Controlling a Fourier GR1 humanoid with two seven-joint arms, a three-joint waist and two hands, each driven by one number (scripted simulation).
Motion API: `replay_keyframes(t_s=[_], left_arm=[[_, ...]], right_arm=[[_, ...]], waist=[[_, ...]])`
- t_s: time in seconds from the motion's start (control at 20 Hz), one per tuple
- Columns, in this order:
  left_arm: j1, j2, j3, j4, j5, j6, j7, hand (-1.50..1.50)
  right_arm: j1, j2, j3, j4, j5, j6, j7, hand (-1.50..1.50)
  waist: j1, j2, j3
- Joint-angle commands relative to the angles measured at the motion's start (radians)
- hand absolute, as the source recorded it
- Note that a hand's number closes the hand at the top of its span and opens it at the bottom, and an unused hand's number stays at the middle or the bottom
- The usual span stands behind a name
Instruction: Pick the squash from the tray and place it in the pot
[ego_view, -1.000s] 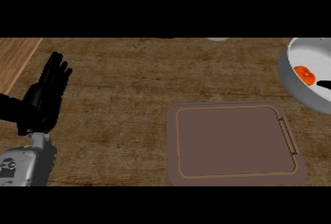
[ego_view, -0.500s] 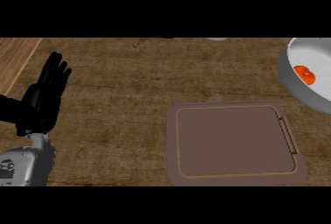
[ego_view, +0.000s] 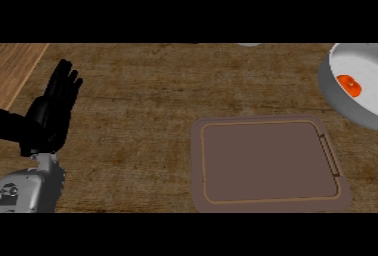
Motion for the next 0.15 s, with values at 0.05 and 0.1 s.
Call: replay_keyframes(t_s=[0.05, 0.1], left_arm=[[0.002, -0.014, -0.004, 0.020, 0.001, 0.001, -0.015, 0.00], [0.006, 0.004, 0.013, 0.004, 0.012, -0.010, -0.019, 0.00]], right_arm=[[0.036, -0.026, 0.003, -0.002, 0.001, 0.085, -0.043, -1.50], [0.050, -0.022, 0.000, -0.003, -0.004, 0.089, -0.059, -1.50]], waist=[[-0.007, 0.003, 0.001], [-0.005, -0.002, 0.000]])
